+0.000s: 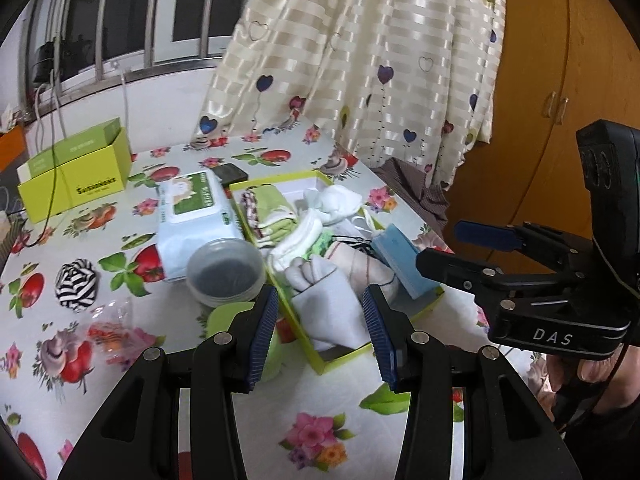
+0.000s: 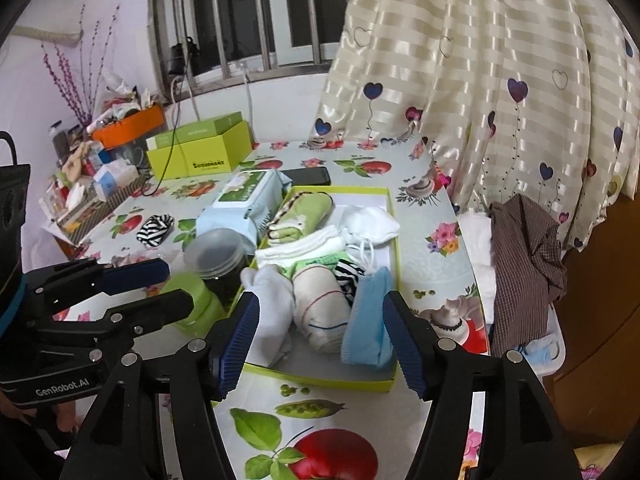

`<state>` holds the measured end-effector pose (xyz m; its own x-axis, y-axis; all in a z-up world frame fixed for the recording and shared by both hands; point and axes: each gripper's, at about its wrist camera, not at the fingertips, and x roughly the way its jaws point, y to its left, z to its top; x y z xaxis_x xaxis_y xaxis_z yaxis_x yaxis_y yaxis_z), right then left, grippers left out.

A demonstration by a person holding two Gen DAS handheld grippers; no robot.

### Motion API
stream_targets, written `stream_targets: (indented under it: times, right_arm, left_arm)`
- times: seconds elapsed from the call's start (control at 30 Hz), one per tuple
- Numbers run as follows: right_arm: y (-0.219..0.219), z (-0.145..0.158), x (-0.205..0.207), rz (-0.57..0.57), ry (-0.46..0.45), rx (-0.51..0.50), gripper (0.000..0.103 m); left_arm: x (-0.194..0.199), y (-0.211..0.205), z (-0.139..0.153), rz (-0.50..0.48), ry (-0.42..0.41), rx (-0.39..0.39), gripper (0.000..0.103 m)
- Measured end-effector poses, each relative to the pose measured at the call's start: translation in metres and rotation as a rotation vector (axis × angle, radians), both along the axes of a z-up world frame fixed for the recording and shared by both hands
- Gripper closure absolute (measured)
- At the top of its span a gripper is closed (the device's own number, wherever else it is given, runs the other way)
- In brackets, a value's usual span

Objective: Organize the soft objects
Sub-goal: 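Withdraw both grippers from the box back over the table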

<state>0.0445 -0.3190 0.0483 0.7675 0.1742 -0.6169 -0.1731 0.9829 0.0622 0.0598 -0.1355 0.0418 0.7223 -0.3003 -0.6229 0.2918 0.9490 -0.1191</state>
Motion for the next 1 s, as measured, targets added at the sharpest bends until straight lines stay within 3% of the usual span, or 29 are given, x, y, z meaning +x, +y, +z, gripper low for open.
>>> stream_targets:
  times: [1.0]
  right_arm:
    - [0.09,0.003,0.007,0.17,0.03,-0.044,0.038]
  left_arm:
    - [-0.024,0.094,-0.011,0.187,0.011,-0.027,0.057]
